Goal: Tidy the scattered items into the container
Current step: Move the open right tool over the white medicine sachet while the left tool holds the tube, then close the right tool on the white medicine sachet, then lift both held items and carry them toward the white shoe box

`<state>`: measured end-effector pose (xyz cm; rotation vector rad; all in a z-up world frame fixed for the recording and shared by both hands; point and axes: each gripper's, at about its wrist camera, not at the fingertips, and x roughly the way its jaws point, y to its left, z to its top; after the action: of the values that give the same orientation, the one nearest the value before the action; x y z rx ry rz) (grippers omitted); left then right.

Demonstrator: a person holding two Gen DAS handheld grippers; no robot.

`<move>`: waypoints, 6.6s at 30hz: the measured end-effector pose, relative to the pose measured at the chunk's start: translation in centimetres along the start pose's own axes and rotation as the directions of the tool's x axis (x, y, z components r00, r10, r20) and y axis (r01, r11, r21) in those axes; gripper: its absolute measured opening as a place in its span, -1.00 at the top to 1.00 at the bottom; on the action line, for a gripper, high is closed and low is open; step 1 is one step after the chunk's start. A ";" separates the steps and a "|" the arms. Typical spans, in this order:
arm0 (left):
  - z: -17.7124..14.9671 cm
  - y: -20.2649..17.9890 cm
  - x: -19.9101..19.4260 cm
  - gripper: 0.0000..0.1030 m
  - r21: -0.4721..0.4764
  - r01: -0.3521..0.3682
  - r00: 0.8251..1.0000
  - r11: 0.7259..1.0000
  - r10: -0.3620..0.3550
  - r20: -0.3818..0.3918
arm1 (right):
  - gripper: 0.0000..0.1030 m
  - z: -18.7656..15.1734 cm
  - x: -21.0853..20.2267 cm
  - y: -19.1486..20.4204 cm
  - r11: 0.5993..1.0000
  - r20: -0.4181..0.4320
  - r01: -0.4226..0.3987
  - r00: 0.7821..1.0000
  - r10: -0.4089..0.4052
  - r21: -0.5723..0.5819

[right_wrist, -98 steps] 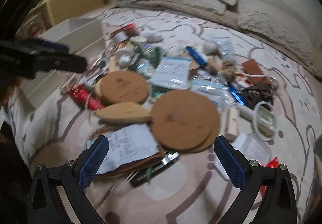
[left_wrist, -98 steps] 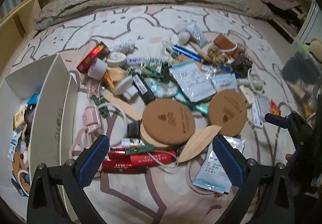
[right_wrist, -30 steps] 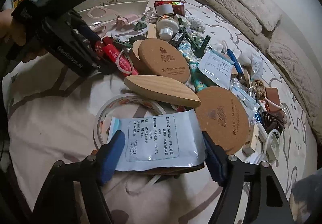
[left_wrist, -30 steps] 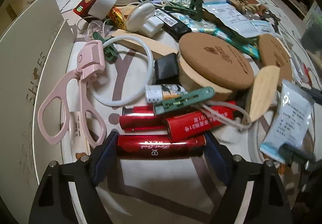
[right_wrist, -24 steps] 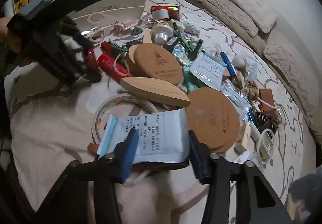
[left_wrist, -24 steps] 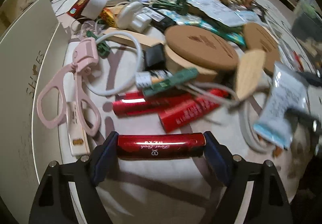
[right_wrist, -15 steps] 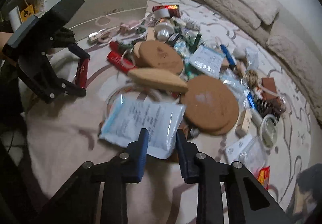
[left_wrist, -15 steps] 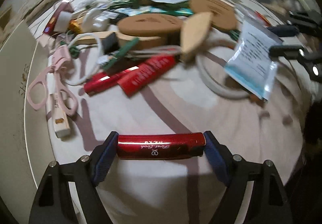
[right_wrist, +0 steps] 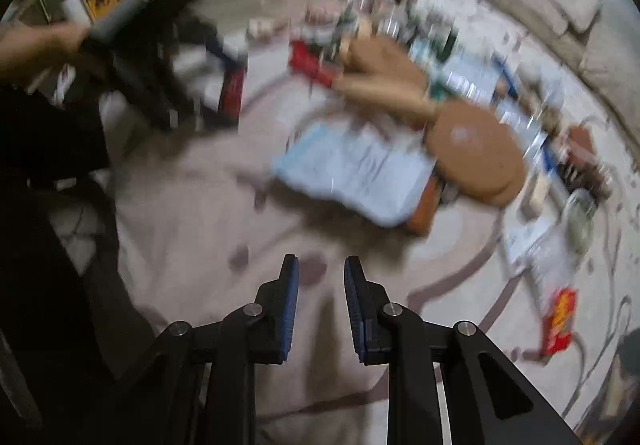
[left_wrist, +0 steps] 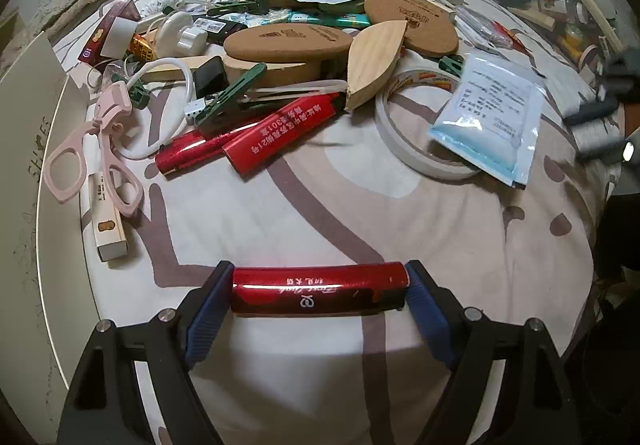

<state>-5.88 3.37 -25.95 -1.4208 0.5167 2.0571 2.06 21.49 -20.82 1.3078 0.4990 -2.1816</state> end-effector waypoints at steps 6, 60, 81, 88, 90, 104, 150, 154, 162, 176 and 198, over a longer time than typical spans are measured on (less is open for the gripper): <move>1.4 -1.1 0.4 -0.72 0.004 -0.006 1.000 1.000 0.006 0.006 | 0.54 3.6 -0.1 -1.4 0.993 0.107 0.014 0.994 -0.027 0.117; 0.5 -1.7 -0.1 -0.75 0.037 0.005 0.998 0.999 -0.007 0.061 | 0.54 2.1 5.2 -10.2 0.781 0.063 -0.134 0.991 0.121 0.610; 1.1 -1.8 0.2 -0.78 0.029 0.009 0.998 1.000 -0.010 0.055 | 0.54 2.0 2.5 -3.7 0.929 -0.005 -0.238 0.968 0.249 0.283; 1.2 -1.9 0.3 -0.92 0.032 -0.010 0.998 0.999 0.008 0.059 | 0.54 1.2 2.9 3.2 0.939 -0.160 -0.343 0.927 0.339 0.004; 1.3 -2.0 0.5 -0.97 0.037 -0.026 0.998 0.999 0.024 0.064 | 0.54 0.7 2.9 4.7 0.937 -0.191 -0.341 0.927 0.322 -0.074; 1.6 -2.4 0.7 -1.00 0.077 -0.077 0.992 0.994 0.069 0.102 | -1.00 1.2 1.7 4.9 0.975 -0.083 -0.113 0.992 0.099 -0.192; 0.3 -1.5 -0.2 -0.80 0.013 0.047 0.999 0.999 -0.047 0.025 | -0.07 4.8 5.9 6.9 0.972 -0.184 0.006 0.982 -0.051 -0.237; 0.7 -1.0 -0.1 -0.77 -0.031 0.063 0.998 0.998 -0.063 0.016 | 0.00 4.6 5.2 6.4 0.977 -0.178 0.004 0.983 -0.043 -0.213; 0.9 -1.0 -0.4 -0.62 -0.043 0.036 0.999 0.998 -0.036 0.013 | 0.01 4.5 4.0 6.0 0.984 -0.154 0.026 0.987 -0.053 -0.176; 1.9 -1.0 -2.2 -0.62 -0.068 -0.012 0.999 0.998 0.015 0.037 | 0.01 6.1 3.3 5.0 0.993 -0.079 0.062 0.994 -0.070 -0.103; 5.0 -1.1 -8.4 -0.62 -0.103 -0.073 0.975 0.992 0.093 0.203 | 0.01 8.7 -3.5 1.6 0.988 0.159 0.149 0.975 -0.153 0.035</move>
<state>-6.44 5.20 -16.29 -1.2354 0.4019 2.2926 -1.57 16.28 -13.76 1.1252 0.5258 -2.4009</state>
